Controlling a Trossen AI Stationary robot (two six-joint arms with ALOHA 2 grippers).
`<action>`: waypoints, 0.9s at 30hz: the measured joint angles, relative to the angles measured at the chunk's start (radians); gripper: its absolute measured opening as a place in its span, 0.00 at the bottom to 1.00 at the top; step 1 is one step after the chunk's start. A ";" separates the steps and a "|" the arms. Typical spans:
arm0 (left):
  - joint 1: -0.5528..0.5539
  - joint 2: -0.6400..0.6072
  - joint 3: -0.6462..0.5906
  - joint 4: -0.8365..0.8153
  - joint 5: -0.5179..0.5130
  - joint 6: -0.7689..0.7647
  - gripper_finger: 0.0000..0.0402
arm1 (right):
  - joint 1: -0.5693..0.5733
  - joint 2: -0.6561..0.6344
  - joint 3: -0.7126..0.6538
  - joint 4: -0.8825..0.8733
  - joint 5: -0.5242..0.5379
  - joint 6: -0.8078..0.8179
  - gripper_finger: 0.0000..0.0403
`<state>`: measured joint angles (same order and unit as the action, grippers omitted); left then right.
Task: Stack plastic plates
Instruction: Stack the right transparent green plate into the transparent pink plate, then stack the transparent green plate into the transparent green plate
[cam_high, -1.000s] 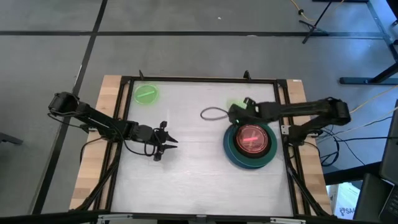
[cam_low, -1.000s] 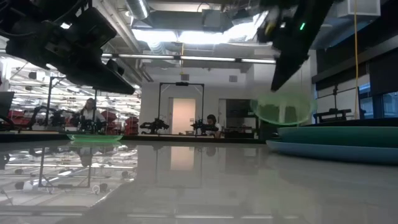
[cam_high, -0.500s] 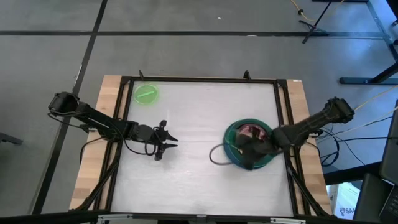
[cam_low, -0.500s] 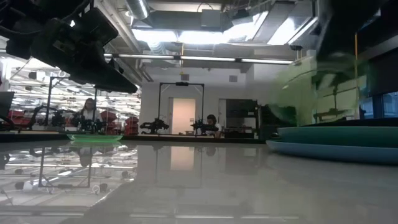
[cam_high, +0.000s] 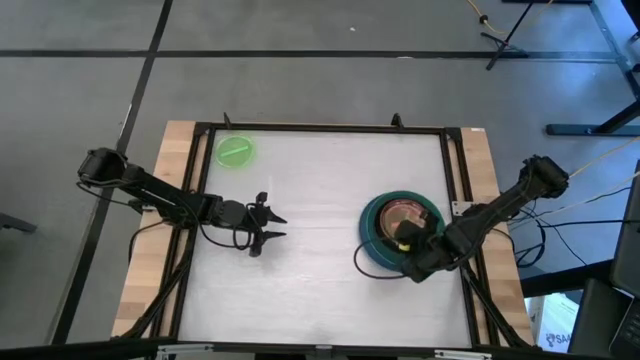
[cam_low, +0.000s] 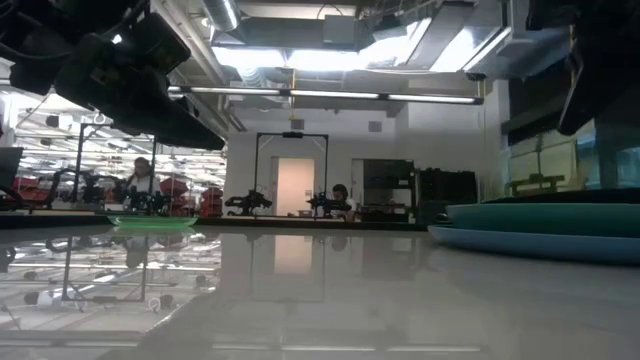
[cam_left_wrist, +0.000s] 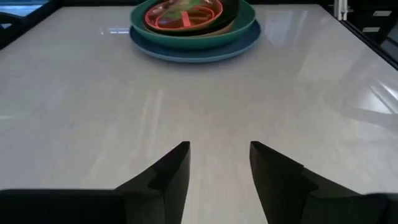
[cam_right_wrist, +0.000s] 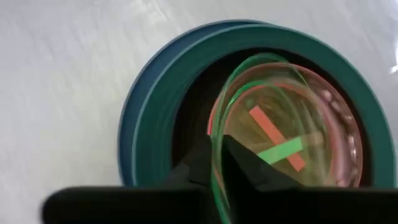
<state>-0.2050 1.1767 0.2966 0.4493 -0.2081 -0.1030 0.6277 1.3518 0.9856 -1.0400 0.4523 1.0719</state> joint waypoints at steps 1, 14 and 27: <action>0.000 0.000 0.000 0.001 0.000 0.000 0.40 | 0.000 0.000 -0.007 0.006 0.007 0.003 0.09; 0.069 -0.001 0.128 -0.322 -0.018 0.007 0.40 | 0.000 0.006 -0.019 0.131 0.199 -0.080 0.46; 0.340 -0.002 0.414 -1.044 -0.244 -0.072 0.40 | 0.001 0.012 -0.019 0.257 0.295 -0.247 0.47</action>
<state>0.1352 1.1751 0.7109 -0.5947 -0.4519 -0.1754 0.6285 1.3640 0.9665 -0.7830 0.7476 0.8251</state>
